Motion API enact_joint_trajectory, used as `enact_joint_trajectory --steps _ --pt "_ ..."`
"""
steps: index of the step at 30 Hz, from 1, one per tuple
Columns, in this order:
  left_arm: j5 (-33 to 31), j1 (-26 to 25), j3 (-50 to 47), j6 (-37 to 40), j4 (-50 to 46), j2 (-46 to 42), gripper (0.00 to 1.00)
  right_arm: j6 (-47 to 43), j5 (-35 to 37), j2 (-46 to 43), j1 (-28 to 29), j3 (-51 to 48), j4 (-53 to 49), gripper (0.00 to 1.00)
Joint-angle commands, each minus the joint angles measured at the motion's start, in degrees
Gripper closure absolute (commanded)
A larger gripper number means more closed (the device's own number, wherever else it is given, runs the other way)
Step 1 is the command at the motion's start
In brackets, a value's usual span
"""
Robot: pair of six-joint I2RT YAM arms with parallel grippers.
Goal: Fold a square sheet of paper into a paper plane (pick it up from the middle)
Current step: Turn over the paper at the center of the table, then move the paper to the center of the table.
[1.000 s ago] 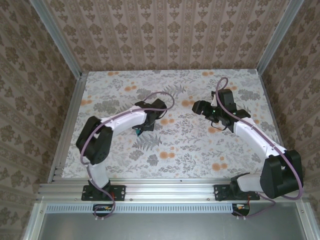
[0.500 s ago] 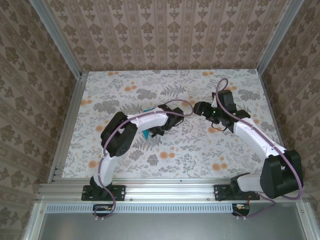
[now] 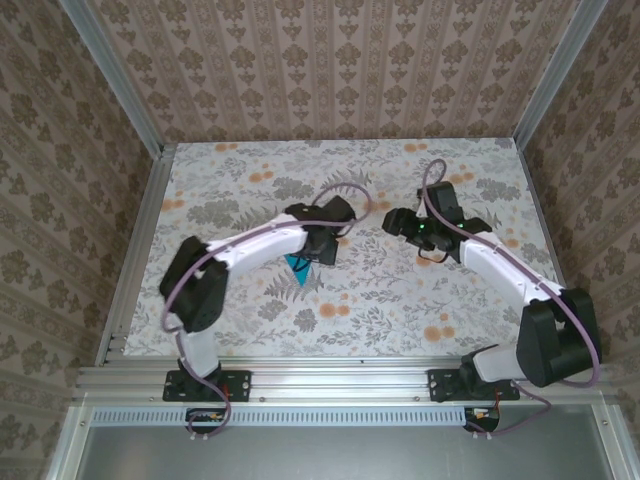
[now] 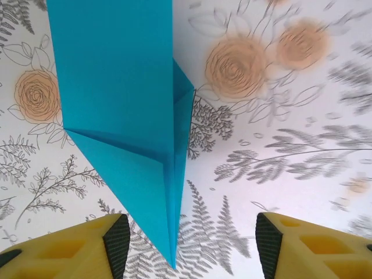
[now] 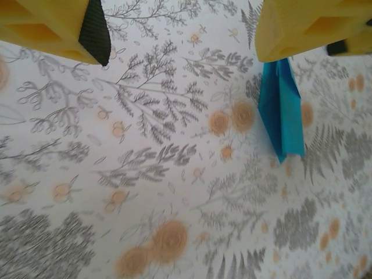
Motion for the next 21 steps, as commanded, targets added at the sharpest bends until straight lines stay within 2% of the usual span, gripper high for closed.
enact_joint_trajectory --steps 1,6,11,17,21 --pt "10.6 5.0 -6.5 -0.4 8.4 -7.5 0.34 -0.9 2.1 4.4 5.6 4.5 -2.2 0.33" --pt "15.0 13.8 -17.5 -4.1 13.9 -17.3 0.27 -1.7 5.5 14.9 16.1 14.4 -4.8 0.37" --pt "19.0 21.8 -25.7 -6.4 16.1 -22.1 0.27 -2.1 3.5 25.7 24.0 25.5 -7.1 0.51" --pt "22.8 28.4 -31.8 -8.8 19.6 -24.4 0.28 -0.8 -2.3 36.4 27.8 34.7 -8.9 0.65" --pt "23.3 29.4 -33.0 -8.9 20.2 -24.7 0.28 -1.2 -2.9 40.9 27.7 37.3 -11.0 0.67"
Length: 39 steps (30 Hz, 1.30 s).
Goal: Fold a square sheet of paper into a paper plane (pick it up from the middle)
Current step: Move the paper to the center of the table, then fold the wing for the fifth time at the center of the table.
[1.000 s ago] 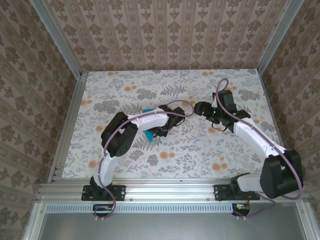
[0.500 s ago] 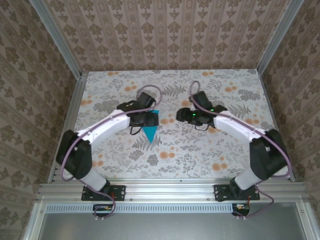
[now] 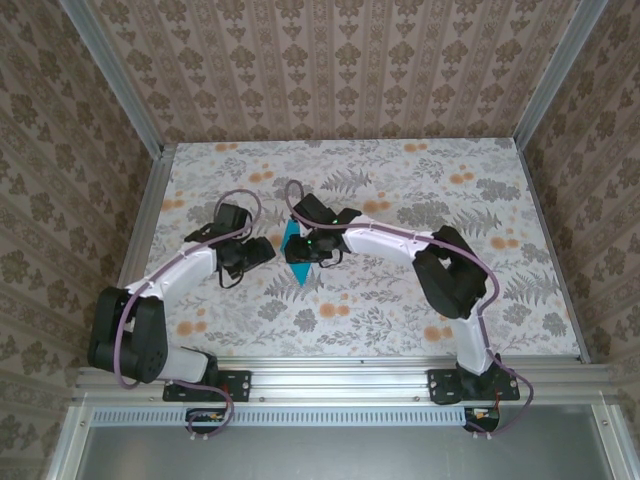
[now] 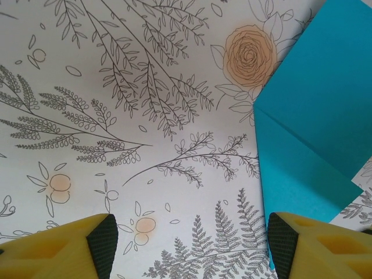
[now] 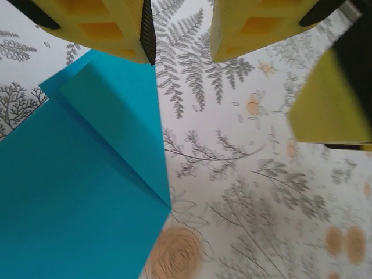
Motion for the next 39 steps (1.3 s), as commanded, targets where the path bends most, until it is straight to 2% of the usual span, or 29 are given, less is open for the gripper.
enact_joint_trajectory --steps 1,9,15,24,28,33,39 --pt "2.6 0.4 -0.9 -1.4 2.2 -1.4 0.28 -0.1 -1.7 3.3 -0.7 3.0 -5.1 0.68" --pt "5.3 0.5 -2.3 -2.0 4.9 0.0 0.28 -1.3 -0.3 4.4 -2.6 1.4 -5.1 0.69" --pt "9.9 0.5 -3.6 -2.7 9.2 2.1 0.3 -3.6 -2.0 5.4 -3.8 0.1 -4.3 0.69" --pt "19.1 0.5 -7.8 -6.9 23.1 6.0 0.34 -4.4 -3.0 5.2 -5.0 -3.0 -2.6 0.71" --pt "22.7 -0.1 -9.4 -9.2 31.3 8.8 0.34 -3.8 -5.5 2.4 -5.7 -7.1 0.8 0.71" --pt "24.3 -2.8 -9.3 -10.3 37.6 12.1 0.33 -2.1 -10.6 -2.2 -7.2 -13.7 6.5 0.7" --pt "24.5 -5.2 -8.4 -12.0 42.1 16.5 0.4 -1.1 -14.8 -4.8 -8.1 -19.0 10.1 0.7"
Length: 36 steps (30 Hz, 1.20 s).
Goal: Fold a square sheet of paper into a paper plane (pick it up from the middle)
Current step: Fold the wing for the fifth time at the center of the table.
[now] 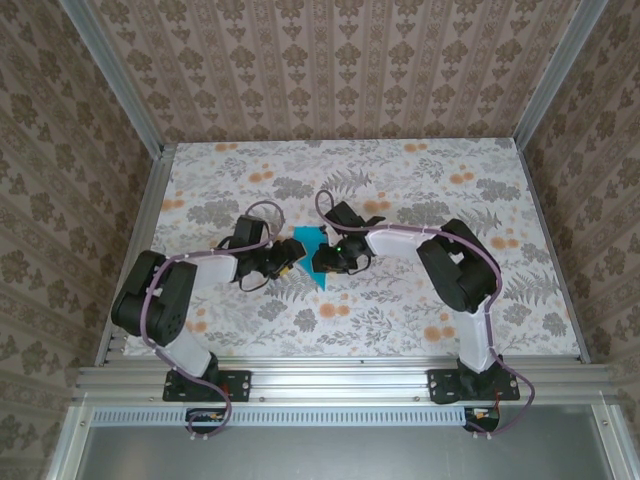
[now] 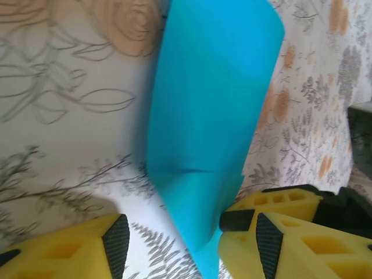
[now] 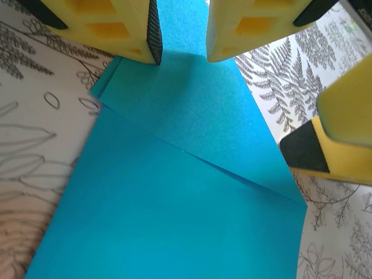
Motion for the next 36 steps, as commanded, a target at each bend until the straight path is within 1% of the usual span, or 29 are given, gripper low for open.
enact_joint_trajectory --steps 1,8,9,13,15,19,23,27,36 --pt "1.4 -1.3 0.7 -1.9 4.6 3.1 0.42 1.4 -3.5 -1.9 -0.3 -2.8 1.5 0.7" --pt "1.3 -2.2 1.7 -2.2 6.3 5.5 0.69 2.5 -4.6 -3.2 -1.3 -5.2 3.4 0.71" --pt "1.1 -3.9 1.9 -1.8 6.3 5.5 0.73 2.6 -4.7 -3.7 -1.5 -5.3 3.7 0.71" --pt "-0.5 -4.9 3.6 1.0 3.4 5.3 0.87 3.5 -4.8 -6.5 -2.5 -6.0 4.5 0.71" --pt "-2.4 -5.9 5.2 3.7 0.0 4.9 0.92 4.1 -4.1 -8.5 -3.2 -6.7 5.2 0.71" --pt "-6.4 -8.2 8.3 8.6 -6.7 4.4 0.94 4.7 -1.1 -10.7 -3.9 -7.0 4.6 0.72" --pt "-8.4 -9.3 10.3 10.6 -9.9 4.7 0.94 4.7 1.9 -9.4 -4.1 -6.0 2.6 0.75" --pt "-8.9 -9.7 11.3 11.5 -11.0 5.4 0.94 5.0 2.8 -7.3 -4.4 -5.2 2.0 0.78" --pt "-8.4 -9.8 12.5 13.2 -11.3 6.0 0.94 3.8 1.5 -2.1 -4.6 -2.0 1.7 0.8"
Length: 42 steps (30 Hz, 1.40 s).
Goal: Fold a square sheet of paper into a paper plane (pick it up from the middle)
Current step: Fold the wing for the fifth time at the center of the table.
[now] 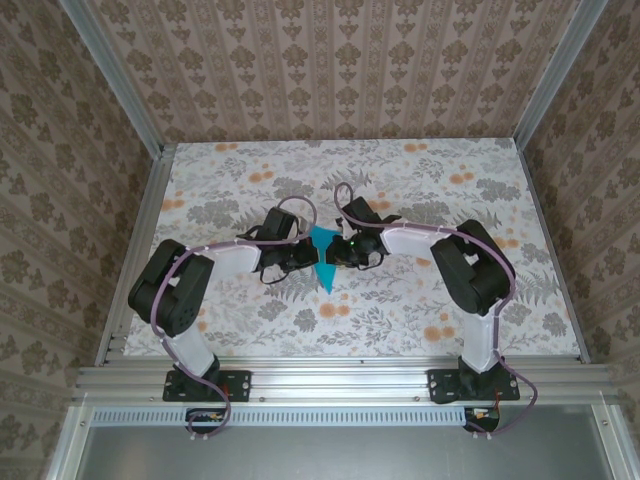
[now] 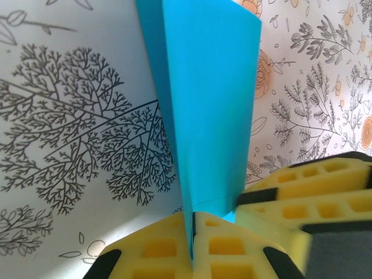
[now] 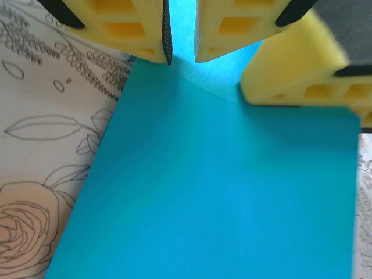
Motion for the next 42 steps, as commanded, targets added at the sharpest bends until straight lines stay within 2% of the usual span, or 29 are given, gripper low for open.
enact_joint_trajectory --steps 1,4,8,10,14,26,33,38,42 --pt "-0.3 -0.4 1.7 2.4 -1.6 1.1 0.94 -0.3 0.2 1.5 -0.3 2.3 -1.7 0.8" --pt "0.1 -0.4 1.6 2.5 -1.2 1.0 0.89 0.0 0.6 2.2 -0.3 2.2 -1.8 0.81" --pt "0.2 -0.5 -1.0 0.4 2.5 -0.4 0.75 1.5 1.5 1.8 -0.3 0.4 -1.2 0.82" --pt "0.1 -0.9 -3.4 -1.5 6.1 -1.4 0.7 3.4 2.2 1.3 -0.3 -1.0 -0.1 0.83" --pt "-1.9 -3.1 -7.2 -4.2 11.5 -3.0 0.67 8.8 1.9 0.9 -0.1 -3.5 2.9 0.84" --pt "-7.6 -7.0 -13.5 -7.5 17.7 -6.3 0.69 22.8 7.2 -2.1 0.1 -8.2 5.4 0.85" --pt "-8.8 -8.7 -15.3 -7.9 19.7 -6.0 0.74 29.3 9.6 -4.0 0.4 -10.6 6.3 0.85" --pt "-9.5 -9.1 -15.8 -6.1 20.3 -5.9 0.84 29.7 8.4 -5.4 0.3 -10.8 6.5 0.84" --pt "-10.7 -9.2 -15.1 -1.4 18.8 -6.1 0.92 26.7 6.2 -7.4 -0.7 -9.7 6.7 0.79"
